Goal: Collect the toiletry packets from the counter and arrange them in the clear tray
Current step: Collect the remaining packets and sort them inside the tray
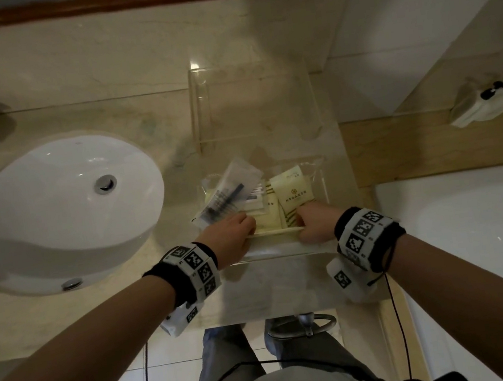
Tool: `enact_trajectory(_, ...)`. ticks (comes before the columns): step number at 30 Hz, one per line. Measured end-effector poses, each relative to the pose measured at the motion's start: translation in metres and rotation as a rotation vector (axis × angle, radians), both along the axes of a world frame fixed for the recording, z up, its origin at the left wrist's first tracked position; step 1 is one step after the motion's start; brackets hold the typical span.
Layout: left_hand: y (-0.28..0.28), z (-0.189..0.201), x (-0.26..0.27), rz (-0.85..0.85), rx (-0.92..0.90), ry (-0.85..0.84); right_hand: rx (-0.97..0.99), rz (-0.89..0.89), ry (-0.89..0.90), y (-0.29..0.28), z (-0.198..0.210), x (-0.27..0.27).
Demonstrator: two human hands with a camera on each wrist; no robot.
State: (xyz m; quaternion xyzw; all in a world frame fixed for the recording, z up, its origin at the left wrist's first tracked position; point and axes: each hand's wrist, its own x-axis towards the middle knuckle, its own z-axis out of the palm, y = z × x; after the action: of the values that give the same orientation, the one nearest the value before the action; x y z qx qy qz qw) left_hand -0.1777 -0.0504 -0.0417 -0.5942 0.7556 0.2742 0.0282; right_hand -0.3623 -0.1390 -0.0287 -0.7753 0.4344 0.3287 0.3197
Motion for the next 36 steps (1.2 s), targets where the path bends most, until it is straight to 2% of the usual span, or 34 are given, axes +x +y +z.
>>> enact_trajectory(12,0.0,-0.001,-0.002,0.028,0.01,-0.001,-0.147,0.193,0.106,0.006,-0.006,0.002)
enact_trajectory(25,-0.001,0.002,-0.001,0.018,0.036,-0.014,-0.255,0.137,0.025,0.013,-0.017,-0.004)
enact_trajectory(28,-0.003,0.007,0.001,0.016,0.048,-0.018,-0.27,0.141,-0.045,0.017,-0.017,-0.009)
enact_trajectory(32,-0.003,0.011,0.001,0.036,0.089,-0.02,-0.195,0.071,-0.173,0.02,-0.01,-0.016)
enact_trajectory(36,-0.003,0.014,0.0,0.104,0.123,0.024,-0.076,-0.014,-0.212,0.018,-0.007,-0.02)
